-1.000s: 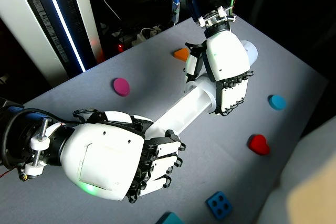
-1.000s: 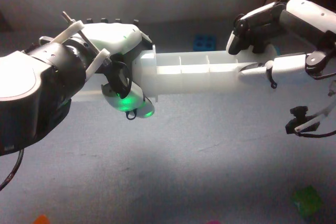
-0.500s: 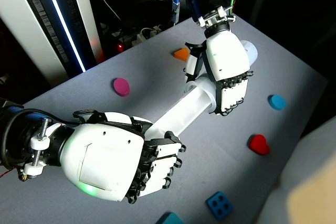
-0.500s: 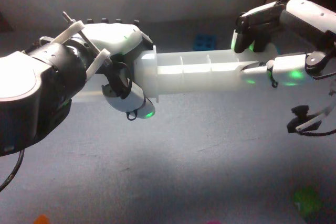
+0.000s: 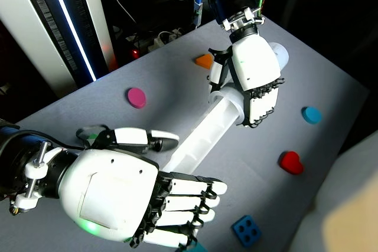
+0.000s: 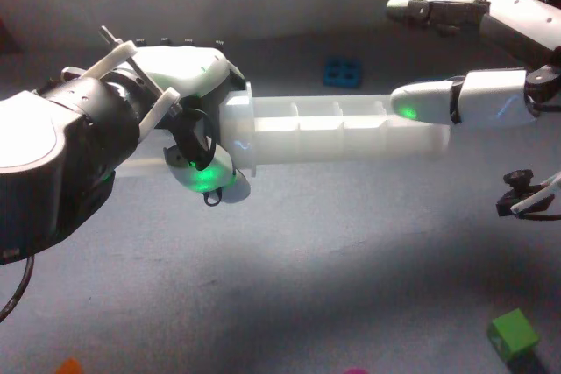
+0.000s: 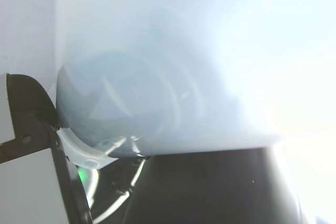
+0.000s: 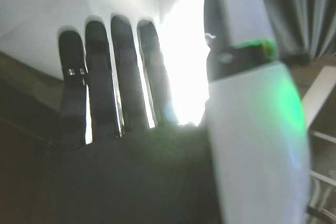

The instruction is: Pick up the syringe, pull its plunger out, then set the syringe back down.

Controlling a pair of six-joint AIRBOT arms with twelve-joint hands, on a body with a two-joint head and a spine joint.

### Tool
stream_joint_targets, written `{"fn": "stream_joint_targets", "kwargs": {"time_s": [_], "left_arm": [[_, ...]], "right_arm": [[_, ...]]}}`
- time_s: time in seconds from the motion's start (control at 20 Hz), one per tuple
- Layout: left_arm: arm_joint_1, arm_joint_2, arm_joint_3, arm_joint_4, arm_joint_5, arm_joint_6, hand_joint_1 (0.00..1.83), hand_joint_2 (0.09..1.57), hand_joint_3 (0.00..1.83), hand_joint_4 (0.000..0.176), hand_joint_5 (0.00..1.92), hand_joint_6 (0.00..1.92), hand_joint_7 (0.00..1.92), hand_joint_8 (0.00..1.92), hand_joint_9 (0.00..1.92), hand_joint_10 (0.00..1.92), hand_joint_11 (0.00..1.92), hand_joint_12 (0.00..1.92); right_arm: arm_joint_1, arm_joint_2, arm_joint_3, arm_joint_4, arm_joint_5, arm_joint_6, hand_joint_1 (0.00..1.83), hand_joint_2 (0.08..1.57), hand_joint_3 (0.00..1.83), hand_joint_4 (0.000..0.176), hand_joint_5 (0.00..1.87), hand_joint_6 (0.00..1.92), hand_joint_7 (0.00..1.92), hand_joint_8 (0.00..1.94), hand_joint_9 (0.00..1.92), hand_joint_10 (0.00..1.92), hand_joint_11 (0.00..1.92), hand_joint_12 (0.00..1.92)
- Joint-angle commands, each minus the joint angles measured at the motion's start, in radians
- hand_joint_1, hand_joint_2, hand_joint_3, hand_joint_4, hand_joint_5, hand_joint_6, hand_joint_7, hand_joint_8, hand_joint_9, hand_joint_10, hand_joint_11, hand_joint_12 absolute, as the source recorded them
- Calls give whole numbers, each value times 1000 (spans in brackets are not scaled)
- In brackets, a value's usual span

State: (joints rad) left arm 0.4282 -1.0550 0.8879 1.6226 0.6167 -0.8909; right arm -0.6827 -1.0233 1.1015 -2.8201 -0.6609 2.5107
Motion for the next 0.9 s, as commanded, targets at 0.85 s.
{"fn": "stream_joint_targets", "kwargs": {"time_s": [0.85], "left_arm": [[95, -110, 63, 98, 0, -161, 1370, 1220, 0, 0, 805, 1099, 754, 1434, 645, 1554, 608, 1565]], "right_arm": [[270, 225, -339, 554, 103, -1021, 253, 852, 0, 0, 7, 2, 0, 0, 0, 0, 0, 375]]}}
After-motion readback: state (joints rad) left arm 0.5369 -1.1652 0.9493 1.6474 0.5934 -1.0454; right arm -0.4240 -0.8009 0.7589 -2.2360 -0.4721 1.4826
